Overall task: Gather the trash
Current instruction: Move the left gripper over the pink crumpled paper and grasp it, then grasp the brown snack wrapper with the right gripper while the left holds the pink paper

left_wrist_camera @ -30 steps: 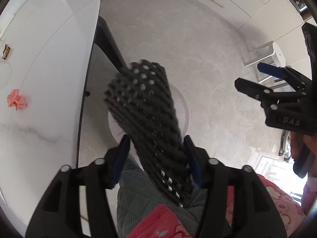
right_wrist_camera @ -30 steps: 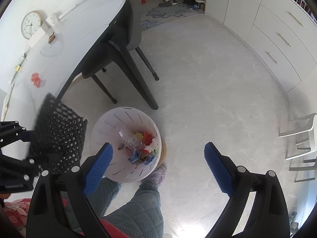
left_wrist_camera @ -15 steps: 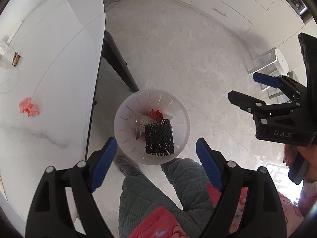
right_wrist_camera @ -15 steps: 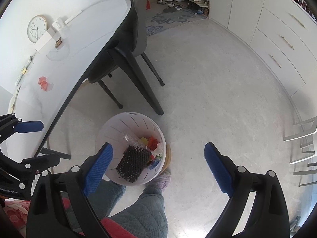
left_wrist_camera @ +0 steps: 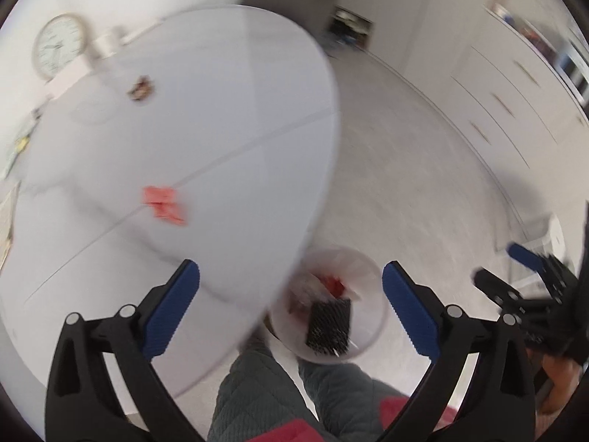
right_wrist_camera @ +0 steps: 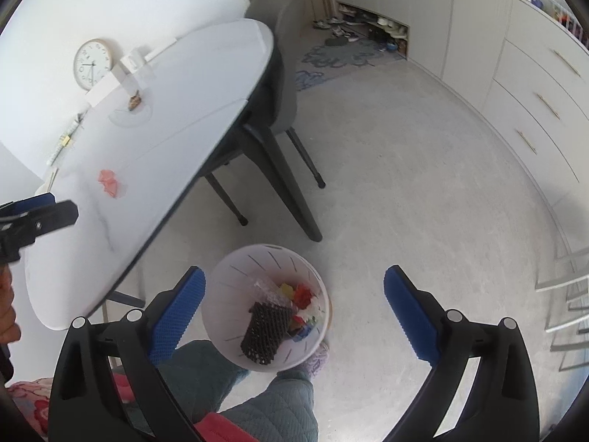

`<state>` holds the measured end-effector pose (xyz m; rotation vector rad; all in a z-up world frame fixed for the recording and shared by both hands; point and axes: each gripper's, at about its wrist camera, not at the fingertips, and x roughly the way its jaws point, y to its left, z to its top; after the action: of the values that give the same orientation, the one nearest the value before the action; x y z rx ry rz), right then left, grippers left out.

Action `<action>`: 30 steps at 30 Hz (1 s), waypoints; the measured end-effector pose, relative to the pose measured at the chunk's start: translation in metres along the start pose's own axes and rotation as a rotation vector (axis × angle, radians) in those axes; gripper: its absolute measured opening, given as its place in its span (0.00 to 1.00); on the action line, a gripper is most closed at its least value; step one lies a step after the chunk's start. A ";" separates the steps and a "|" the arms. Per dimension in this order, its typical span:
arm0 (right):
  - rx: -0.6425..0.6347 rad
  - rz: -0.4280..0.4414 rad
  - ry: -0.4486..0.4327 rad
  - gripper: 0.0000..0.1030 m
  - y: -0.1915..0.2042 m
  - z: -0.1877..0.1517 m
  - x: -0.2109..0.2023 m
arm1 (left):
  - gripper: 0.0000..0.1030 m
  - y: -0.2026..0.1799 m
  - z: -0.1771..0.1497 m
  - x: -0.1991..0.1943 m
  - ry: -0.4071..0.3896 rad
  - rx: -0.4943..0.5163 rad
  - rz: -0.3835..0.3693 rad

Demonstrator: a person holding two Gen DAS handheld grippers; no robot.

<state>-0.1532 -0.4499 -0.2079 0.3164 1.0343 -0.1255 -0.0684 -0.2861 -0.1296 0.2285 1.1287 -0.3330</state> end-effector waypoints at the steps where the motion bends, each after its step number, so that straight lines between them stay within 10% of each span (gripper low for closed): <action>1: -0.013 0.010 -0.001 0.94 0.006 0.006 0.002 | 0.93 0.014 0.002 0.004 -0.002 -0.041 0.027; 15: -0.143 0.055 0.006 0.94 0.092 0.061 0.031 | 0.81 0.109 0.043 0.102 0.064 -0.253 0.154; 30: -0.186 0.068 0.018 0.94 0.145 0.108 0.053 | 0.26 0.129 0.066 0.149 0.127 -0.243 0.071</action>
<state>-0.0007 -0.3446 -0.1739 0.1836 1.0435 0.0350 0.0928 -0.2107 -0.2366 0.0756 1.2717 -0.1172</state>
